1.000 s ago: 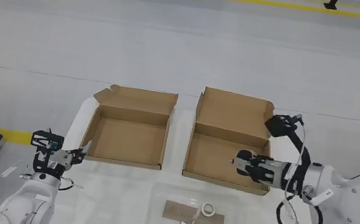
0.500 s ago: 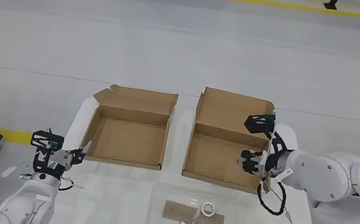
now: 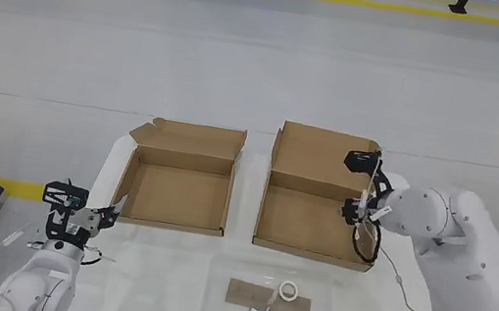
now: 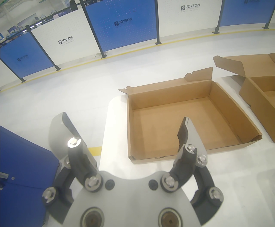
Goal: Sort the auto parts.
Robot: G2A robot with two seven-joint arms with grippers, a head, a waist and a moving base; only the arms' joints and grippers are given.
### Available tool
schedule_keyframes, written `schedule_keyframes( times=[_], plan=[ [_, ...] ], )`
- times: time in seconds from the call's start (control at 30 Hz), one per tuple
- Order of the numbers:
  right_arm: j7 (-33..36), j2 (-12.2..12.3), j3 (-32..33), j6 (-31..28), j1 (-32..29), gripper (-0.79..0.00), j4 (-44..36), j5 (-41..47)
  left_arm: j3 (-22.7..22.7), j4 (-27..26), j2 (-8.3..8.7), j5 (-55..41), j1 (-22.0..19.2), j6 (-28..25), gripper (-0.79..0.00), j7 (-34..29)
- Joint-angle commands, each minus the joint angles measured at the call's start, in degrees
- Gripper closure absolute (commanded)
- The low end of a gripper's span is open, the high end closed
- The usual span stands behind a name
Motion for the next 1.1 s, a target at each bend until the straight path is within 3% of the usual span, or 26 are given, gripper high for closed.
schedule_keyframes(
  times=[0.0, 0.2, 0.63, 1.07],
  plan=[
    [-0.62, -0.69, -2.29, 0.29, 2.82, 0.0, 4.78, 0.08, 0.0, 0.0, 0.0, 0.0, 0.0, 0.0, -0.785, 0.0],
    [-3.53, -3.02, -8.36, -0.85, 8.92, 0.0, 16.4, 1.32, 0.0, 0.0, 0.0, 0.0, 0.0, 0.0, -0.785, 0.0],
    [-5.78, -3.32, -9.7, -0.42, 8.37, 0.0, 18.49, -0.75, 0.0, 0.0, 0.0, 0.0, 0.0, 0.0, -0.785, 0.0],
    [-11.32, -10.53, -21.32, 3.76, 18.55, 0.0, 41.16, 1.79, 0.0, 0.0, 0.0, 0.0, 0.0, 0.0, -0.785, 0.0]
  ],
)
